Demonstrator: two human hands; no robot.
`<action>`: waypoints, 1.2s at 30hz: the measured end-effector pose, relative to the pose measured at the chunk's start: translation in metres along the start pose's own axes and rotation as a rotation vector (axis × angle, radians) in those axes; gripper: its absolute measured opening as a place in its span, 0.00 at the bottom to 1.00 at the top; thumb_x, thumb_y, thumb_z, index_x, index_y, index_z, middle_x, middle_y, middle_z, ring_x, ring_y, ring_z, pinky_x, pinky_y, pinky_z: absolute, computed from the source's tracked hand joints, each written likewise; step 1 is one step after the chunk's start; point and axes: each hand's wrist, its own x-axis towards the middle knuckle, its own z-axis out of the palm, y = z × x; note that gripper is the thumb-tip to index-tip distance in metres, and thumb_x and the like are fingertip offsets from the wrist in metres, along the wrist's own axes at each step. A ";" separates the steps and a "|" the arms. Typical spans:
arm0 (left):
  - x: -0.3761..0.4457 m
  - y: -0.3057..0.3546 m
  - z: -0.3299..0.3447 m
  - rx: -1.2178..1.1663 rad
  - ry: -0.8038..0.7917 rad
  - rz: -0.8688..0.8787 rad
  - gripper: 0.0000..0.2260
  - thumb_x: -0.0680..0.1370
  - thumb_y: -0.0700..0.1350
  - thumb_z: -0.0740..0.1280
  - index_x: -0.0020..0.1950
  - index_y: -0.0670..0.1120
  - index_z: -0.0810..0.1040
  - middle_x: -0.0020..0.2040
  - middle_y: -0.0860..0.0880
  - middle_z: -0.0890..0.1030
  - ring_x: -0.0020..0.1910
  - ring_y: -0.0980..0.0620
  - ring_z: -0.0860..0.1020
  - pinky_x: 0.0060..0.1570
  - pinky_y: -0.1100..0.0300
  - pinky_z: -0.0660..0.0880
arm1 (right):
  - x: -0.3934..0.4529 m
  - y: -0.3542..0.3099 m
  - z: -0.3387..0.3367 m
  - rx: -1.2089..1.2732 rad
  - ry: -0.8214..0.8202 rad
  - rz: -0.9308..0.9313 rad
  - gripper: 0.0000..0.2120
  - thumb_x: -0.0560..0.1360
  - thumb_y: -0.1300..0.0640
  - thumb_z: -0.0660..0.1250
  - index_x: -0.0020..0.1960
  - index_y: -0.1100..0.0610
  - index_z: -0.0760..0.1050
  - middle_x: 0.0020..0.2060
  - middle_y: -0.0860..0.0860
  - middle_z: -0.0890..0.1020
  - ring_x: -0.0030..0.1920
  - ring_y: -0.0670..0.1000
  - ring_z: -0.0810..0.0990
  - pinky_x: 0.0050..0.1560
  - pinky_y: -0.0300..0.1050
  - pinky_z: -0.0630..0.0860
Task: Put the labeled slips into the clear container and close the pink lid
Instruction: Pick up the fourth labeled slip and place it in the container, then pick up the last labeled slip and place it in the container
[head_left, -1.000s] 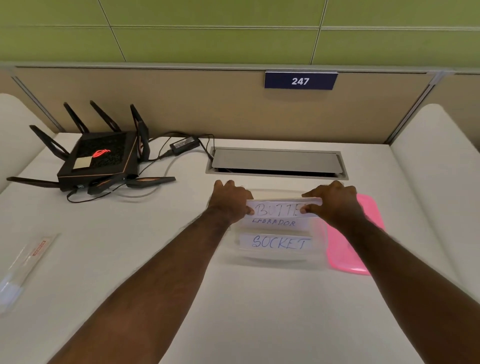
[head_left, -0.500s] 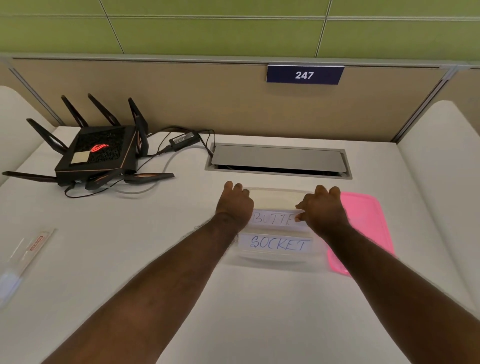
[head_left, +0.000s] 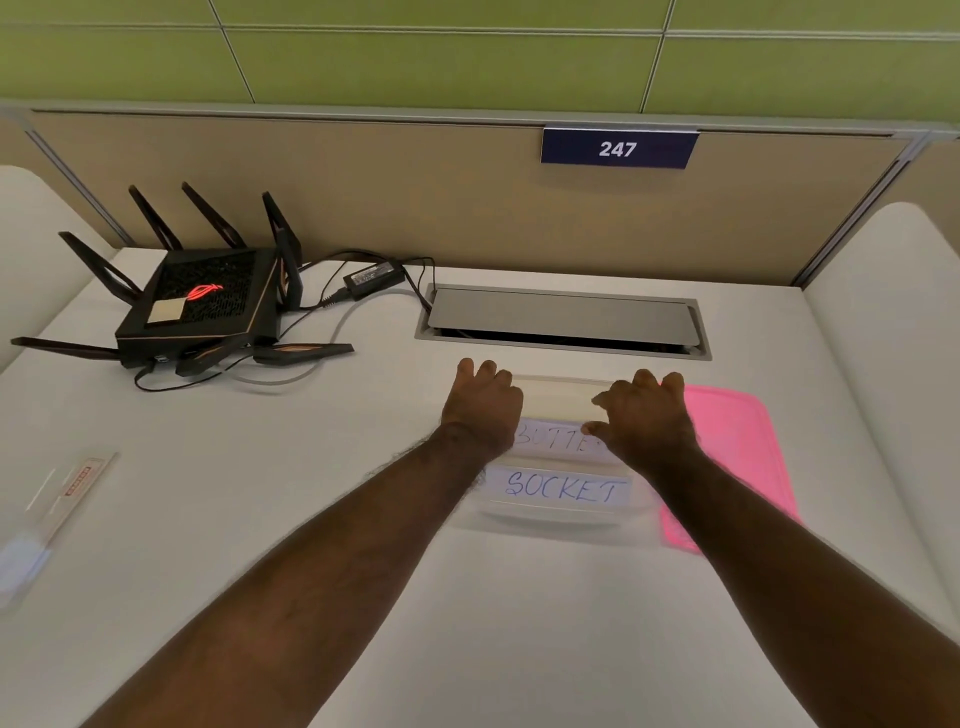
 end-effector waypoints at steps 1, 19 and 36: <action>-0.002 -0.002 0.000 -0.050 0.055 -0.009 0.13 0.76 0.47 0.63 0.58 0.46 0.78 0.55 0.46 0.78 0.56 0.44 0.73 0.57 0.47 0.63 | 0.000 -0.001 -0.002 0.029 0.028 0.006 0.21 0.74 0.37 0.63 0.59 0.48 0.79 0.53 0.48 0.83 0.57 0.55 0.76 0.57 0.55 0.63; -0.112 -0.118 0.033 -0.243 0.091 -0.624 0.26 0.76 0.52 0.60 0.73 0.49 0.65 0.76 0.45 0.64 0.71 0.43 0.65 0.66 0.41 0.60 | 0.043 -0.141 -0.046 0.246 0.231 -0.204 0.21 0.77 0.46 0.62 0.68 0.49 0.73 0.66 0.50 0.77 0.65 0.55 0.74 0.62 0.58 0.66; -0.264 -0.235 0.123 -0.242 -0.113 -1.052 0.33 0.77 0.57 0.58 0.80 0.49 0.51 0.80 0.45 0.50 0.79 0.40 0.49 0.72 0.33 0.48 | 0.069 -0.378 -0.049 0.261 -0.089 -0.601 0.32 0.79 0.41 0.52 0.79 0.50 0.46 0.79 0.50 0.49 0.78 0.53 0.46 0.75 0.63 0.44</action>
